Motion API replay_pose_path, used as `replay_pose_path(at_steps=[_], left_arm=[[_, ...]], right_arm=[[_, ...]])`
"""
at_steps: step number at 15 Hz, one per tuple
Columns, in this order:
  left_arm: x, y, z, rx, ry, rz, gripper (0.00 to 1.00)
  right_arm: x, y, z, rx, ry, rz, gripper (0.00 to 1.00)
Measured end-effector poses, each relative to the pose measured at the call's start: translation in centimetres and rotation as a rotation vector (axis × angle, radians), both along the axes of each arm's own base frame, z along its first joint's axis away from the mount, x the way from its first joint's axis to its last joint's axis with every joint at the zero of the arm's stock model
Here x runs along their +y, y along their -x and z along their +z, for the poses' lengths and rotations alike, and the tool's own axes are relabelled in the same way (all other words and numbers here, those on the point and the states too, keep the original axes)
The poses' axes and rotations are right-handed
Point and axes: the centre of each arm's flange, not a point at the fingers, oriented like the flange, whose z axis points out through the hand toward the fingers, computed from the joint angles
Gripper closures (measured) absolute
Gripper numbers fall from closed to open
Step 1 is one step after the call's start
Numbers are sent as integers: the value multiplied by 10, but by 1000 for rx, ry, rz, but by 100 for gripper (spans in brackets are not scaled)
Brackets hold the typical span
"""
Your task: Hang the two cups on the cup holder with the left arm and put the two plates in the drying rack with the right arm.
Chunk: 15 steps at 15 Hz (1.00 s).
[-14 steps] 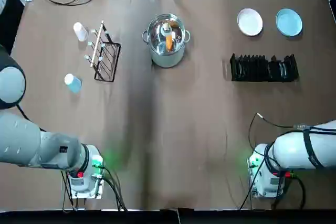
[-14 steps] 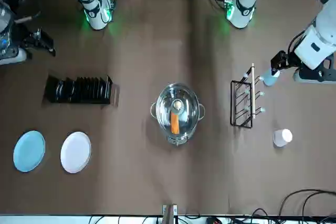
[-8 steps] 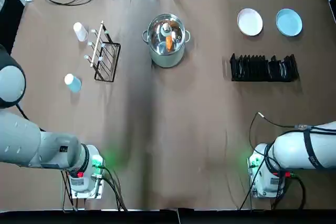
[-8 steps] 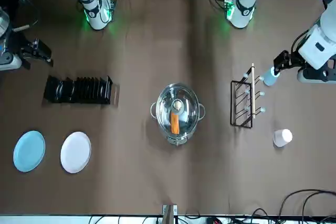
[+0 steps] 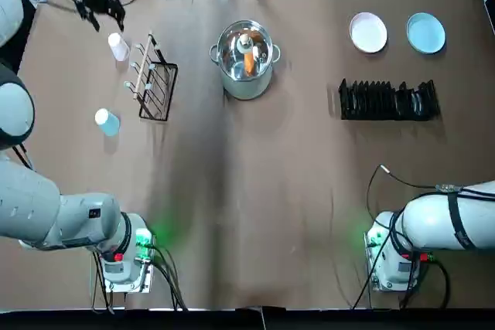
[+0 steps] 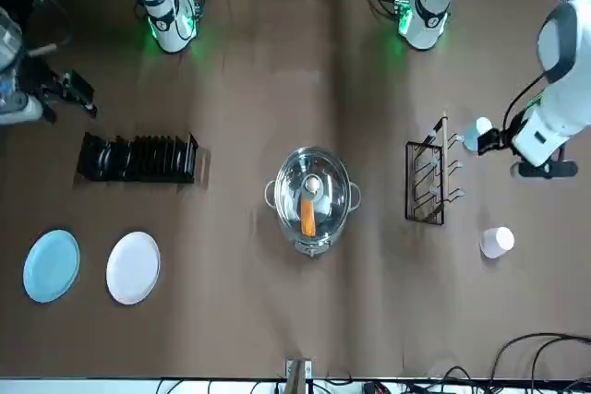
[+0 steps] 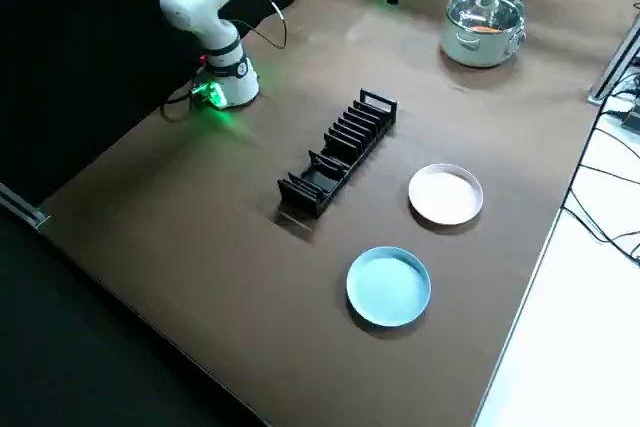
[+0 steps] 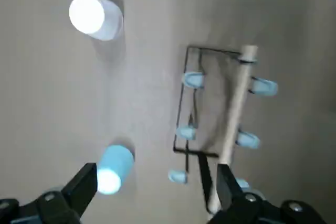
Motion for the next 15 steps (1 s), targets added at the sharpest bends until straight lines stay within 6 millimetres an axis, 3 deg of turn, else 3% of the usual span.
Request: replay_pose_path(at_steps=[2, 5, 9, 12, 15], left_arm=[[17, 20, -42, -1, -18, -4, 0], [40, 56, -85, -26, -63, -18, 0], [63, 104, -127, -82, -60, -33, 0], [69, 135, -159, -126, -54, -54, 0], [88, 152, -170, -120, -52, -80, 0]], right_arm=[[-3, -18, -26, 11, 2, -8, 0], [-8, -48, -66, -7, 6, -21, 0], [-29, -83, -128, -21, 13, -56, 0], [-34, -104, -183, -12, 19, -64, 0], [-48, -119, -228, -17, 23, -86, 1]])
